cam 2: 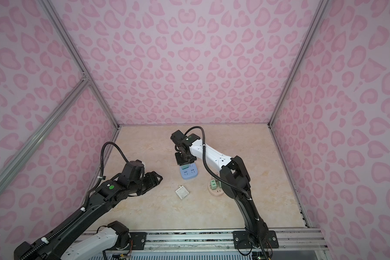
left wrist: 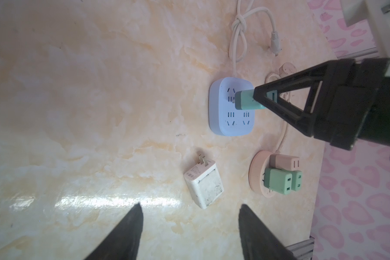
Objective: Insert plugs into power strip
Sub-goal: Insert the plug into the socket.
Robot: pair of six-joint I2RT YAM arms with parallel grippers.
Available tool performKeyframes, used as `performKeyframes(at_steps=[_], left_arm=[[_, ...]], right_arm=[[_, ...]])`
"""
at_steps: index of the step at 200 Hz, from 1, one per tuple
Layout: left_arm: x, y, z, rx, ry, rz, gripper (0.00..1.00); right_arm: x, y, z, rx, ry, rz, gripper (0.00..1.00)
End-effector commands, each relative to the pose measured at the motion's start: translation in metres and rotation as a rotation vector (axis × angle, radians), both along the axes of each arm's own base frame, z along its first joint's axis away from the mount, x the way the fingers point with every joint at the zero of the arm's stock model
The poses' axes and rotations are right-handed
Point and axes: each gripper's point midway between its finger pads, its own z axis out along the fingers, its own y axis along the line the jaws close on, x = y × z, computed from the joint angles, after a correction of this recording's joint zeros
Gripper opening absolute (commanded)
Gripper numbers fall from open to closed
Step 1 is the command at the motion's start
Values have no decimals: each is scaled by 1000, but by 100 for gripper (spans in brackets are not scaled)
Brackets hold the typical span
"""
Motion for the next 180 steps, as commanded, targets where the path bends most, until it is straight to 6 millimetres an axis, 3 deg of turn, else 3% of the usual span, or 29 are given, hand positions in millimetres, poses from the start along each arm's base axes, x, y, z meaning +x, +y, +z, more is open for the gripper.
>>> performKeyframes(at_steps=[1, 180], left_arm=[[3, 0, 1, 7, -13, -1, 69], [3, 4, -8, 42, 0, 3, 69]], right_arm=[[0, 2, -8, -6, 8, 0, 0], [-17, 6, -28, -30, 26, 22, 0]])
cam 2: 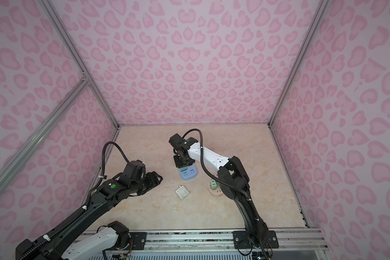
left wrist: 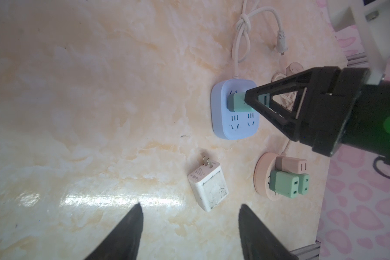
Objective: Insert plugs into power strip
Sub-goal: Insert the plug into the socket.
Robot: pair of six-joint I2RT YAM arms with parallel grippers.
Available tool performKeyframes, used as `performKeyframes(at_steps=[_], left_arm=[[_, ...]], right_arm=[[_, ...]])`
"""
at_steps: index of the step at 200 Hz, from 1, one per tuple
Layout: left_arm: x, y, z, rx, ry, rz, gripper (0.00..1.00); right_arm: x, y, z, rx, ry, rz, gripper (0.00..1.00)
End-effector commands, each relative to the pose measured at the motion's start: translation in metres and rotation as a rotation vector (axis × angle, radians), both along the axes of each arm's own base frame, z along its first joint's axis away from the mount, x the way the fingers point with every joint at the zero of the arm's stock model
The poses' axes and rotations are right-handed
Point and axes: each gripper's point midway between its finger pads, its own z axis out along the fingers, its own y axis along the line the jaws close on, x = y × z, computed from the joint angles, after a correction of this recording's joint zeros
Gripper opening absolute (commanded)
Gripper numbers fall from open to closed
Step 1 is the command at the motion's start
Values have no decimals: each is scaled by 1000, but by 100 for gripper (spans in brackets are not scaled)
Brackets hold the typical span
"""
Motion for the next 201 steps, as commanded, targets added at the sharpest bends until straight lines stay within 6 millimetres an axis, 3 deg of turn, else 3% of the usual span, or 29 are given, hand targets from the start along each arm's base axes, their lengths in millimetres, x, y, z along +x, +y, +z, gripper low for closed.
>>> performKeyframes(at_steps=[1, 96, 130, 201], left_arm=[[2, 2, -3, 21, -9, -3, 69], [2, 2, -9, 28, 3, -3, 69], [3, 2, -12, 30, 8, 2, 69], [0, 2, -14, 24, 11, 0, 69]], right_arm=[[-8, -4, -11, -32, 38, 2, 0], [-24, -17, -60, -96, 108, -32, 0], [-20, -31, -53, -116, 34, -134, 0], [-21, -37, -24, -64, -47, -243, 0]])
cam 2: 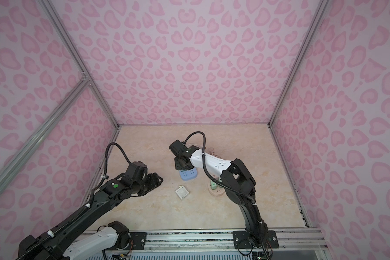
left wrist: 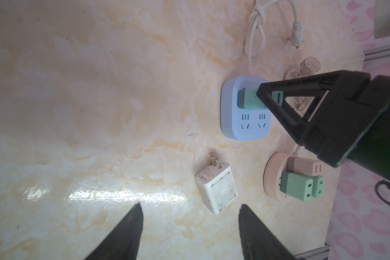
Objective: Insert plugs into power strip
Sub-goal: Insert the plug into the socket, then pick up the plug from the center of the table.
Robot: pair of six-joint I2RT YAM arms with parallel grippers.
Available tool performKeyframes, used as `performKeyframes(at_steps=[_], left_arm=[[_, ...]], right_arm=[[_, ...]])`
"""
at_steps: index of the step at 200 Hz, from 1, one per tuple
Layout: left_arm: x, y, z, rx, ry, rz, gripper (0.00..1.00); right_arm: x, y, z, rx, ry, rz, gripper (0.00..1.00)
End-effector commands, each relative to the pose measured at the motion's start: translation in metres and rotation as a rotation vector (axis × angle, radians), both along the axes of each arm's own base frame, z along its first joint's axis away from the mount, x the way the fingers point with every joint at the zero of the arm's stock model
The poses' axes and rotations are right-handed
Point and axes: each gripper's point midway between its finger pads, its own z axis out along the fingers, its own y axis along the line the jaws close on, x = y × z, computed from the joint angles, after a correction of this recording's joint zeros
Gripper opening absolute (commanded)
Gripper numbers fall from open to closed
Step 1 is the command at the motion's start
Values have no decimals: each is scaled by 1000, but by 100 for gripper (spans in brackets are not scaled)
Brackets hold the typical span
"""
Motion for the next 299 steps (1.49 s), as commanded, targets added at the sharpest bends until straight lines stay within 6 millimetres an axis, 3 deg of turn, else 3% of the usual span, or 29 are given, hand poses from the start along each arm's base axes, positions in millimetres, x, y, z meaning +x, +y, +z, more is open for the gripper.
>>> performKeyframes(at_steps=[1, 68, 96, 120, 135, 158, 180, 183, 199, 227, 243, 265, 299], left_arm=[[2, 1, 1, 2, -17, 4, 69], [-1, 3, -3, 6, -19, 4, 70], [-1, 5, -1, 15, -27, 3, 70], [1, 5, 1, 18, -34, 1, 70], [2, 4, 1, 16, -36, 0, 70], [2, 3, 0, 17, -30, -3, 70], [1, 5, 0, 15, -36, 1, 70], [1, 5, 1, 13, -40, 1, 70], [-1, 4, 7, -7, -68, -7, 70], [-11, 8, 25, -59, -148, -14, 70], [-16, 16, 36, -61, -184, -4, 71], [-21, 23, 42, -46, -207, 5, 72], [-21, 24, 34, -27, -183, 8, 72]], right_arm=[[-21, -28, -18, -113, 76, -50, 0], [-28, -23, -15, -107, 83, -40, 0], [-24, -23, 5, -78, 20, -46, 40], [-19, -24, 25, -53, -44, -43, 63], [-18, -23, 31, -46, -57, -29, 70], [-22, -21, 36, -47, -51, 2, 74], [-33, -10, 52, -10, -121, 93, 70], [-39, -13, 46, -20, -121, 112, 69], [-58, -6, 52, 1, -198, 214, 65], [-105, 4, 56, 42, -364, 398, 68], [-121, -1, 47, 40, -387, 427, 69], [-128, -13, 27, -26, -348, 447, 73], [-137, -14, -2, -39, -318, 509, 78]])
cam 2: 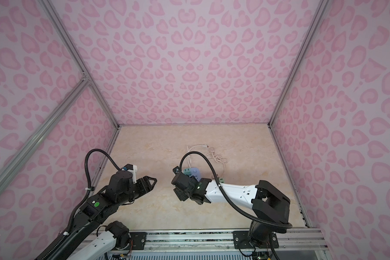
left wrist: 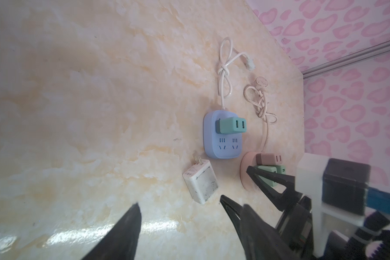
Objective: Insert plugs into power strip
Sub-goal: Pick up the plug from the center of the table.
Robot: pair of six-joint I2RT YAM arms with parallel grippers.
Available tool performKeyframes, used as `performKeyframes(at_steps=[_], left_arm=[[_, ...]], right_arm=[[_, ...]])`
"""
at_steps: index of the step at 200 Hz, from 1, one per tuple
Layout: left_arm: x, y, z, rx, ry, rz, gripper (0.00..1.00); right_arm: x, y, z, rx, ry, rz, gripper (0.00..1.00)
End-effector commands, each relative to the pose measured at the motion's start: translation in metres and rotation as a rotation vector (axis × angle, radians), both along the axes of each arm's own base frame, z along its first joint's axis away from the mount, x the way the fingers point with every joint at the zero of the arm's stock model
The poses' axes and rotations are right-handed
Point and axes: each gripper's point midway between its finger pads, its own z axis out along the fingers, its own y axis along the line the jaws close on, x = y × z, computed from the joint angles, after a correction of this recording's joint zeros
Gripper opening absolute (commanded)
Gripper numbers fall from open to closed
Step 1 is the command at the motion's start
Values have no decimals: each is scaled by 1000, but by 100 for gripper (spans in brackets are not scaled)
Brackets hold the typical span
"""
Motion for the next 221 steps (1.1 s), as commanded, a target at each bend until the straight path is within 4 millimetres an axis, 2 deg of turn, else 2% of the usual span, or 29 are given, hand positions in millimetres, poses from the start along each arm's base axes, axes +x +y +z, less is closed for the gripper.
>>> performKeyframes(at_steps=[1, 37, 72, 138, 195, 221], left_arm=[[0, 4, -6, 36, 13, 5, 72], [1, 2, -12, 31, 22, 3, 71], [3, 4, -16, 37, 8, 9, 71], [0, 6, -20, 55, 17, 5, 71], [-1, 7, -24, 44, 27, 20, 71], [0, 5, -27, 28, 29, 26, 71]], right_arm=[[-3, 5, -10, 15, -11, 55, 78], [-8, -3, -25, 6, 20, 57, 75], [-19, 4, -41, 33, 94, 112, 71], [-16, 14, -56, 17, 149, 133, 68], [-12, 10, -64, 1, 180, 117, 63], [-13, 6, -68, -26, 186, 120, 57]])
